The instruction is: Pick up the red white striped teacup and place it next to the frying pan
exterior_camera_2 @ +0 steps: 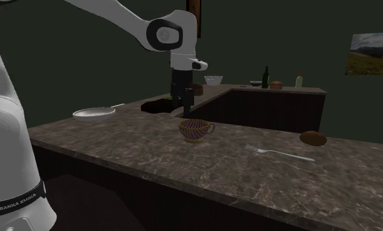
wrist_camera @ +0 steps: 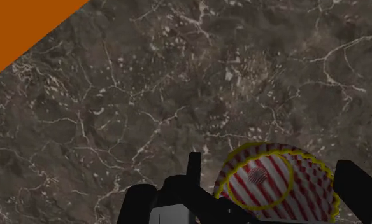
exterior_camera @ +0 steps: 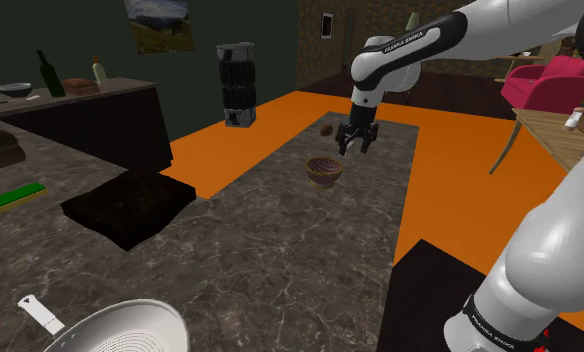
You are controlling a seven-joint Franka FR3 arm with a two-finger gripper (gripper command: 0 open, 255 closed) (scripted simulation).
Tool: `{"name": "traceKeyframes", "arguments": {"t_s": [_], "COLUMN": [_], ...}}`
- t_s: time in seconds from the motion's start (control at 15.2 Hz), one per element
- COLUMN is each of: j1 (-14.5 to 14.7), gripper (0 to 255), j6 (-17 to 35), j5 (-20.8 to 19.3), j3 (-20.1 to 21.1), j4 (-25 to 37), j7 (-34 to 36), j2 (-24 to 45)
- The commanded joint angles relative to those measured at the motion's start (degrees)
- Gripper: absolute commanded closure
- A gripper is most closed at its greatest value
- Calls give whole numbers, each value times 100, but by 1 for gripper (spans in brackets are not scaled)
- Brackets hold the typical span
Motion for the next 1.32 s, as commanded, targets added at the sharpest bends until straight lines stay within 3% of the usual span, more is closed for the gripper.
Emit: {"name": "traceKeyframes", "arguments": {"t_s": [0.0,0.4,0.92,1.25], "j1": [-17,-203,-196,-196], "gripper": [0,0,0,0], "j6": [114,218,725,725], "j5": [162,680,813,813], "j3": [-60,-135,-73,-73], "j4": [329,1504,1247,1247], "j7": [-138,-541,-626,-626], "j2": [472,1873,2135,2135]}}
